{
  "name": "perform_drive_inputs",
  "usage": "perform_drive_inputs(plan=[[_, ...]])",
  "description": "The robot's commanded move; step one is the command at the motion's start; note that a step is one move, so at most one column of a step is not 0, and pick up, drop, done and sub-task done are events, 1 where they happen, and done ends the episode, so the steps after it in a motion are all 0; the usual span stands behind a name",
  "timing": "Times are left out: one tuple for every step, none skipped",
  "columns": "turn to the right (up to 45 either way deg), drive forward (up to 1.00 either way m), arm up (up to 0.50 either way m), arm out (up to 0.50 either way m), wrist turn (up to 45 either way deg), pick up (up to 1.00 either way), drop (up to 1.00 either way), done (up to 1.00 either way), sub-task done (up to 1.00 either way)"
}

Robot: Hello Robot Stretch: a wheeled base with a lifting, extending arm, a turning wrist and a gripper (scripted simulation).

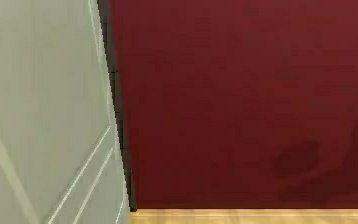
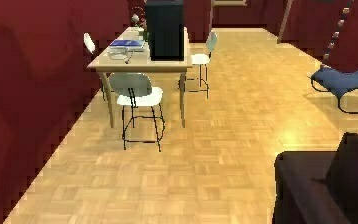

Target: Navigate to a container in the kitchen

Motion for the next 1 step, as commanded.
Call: perform_drive_inputs(plan=[[45.0, 0.00, 0.00, 0.00, 0.0, 0.00, 0.00, 0.00, 0.00]])
